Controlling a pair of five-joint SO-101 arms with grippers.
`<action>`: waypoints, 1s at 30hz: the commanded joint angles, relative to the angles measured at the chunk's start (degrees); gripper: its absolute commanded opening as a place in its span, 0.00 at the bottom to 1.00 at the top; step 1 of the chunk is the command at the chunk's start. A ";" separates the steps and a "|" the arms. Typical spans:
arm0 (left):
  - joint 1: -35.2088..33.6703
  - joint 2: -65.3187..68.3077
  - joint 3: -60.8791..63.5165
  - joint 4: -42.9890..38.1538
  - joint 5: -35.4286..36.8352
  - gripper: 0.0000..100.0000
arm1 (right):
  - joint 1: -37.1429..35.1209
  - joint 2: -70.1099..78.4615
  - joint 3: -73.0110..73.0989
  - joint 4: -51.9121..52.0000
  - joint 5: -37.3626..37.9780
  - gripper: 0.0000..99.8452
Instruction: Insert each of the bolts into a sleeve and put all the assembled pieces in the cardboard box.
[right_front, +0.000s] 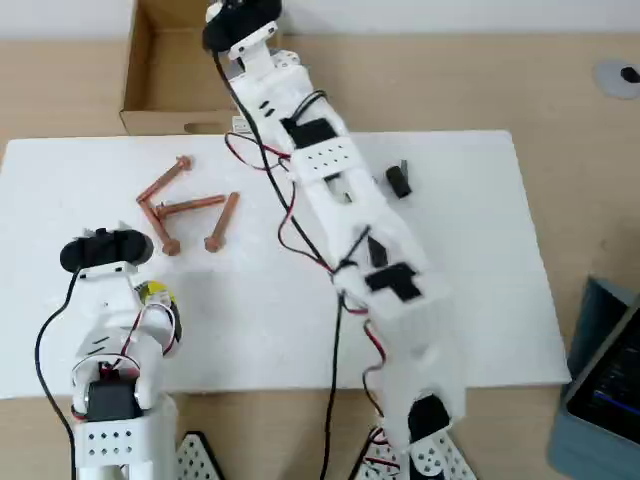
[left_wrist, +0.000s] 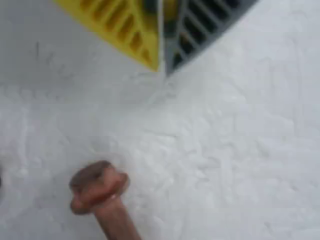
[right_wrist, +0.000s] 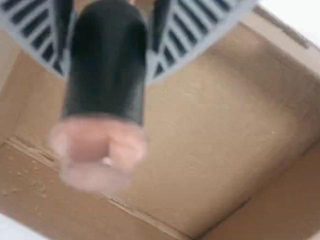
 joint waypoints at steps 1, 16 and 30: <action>-0.09 -0.57 -0.53 -0.26 -0.26 0.00 | 0.84 3.91 -10.07 -1.67 3.52 0.01; -0.09 -0.57 -0.62 0.09 -0.26 0.00 | 1.45 14.73 -22.90 11.52 8.62 0.15; -0.09 -0.57 -0.70 0.09 -0.18 0.00 | 2.68 13.85 -29.32 20.13 8.79 0.15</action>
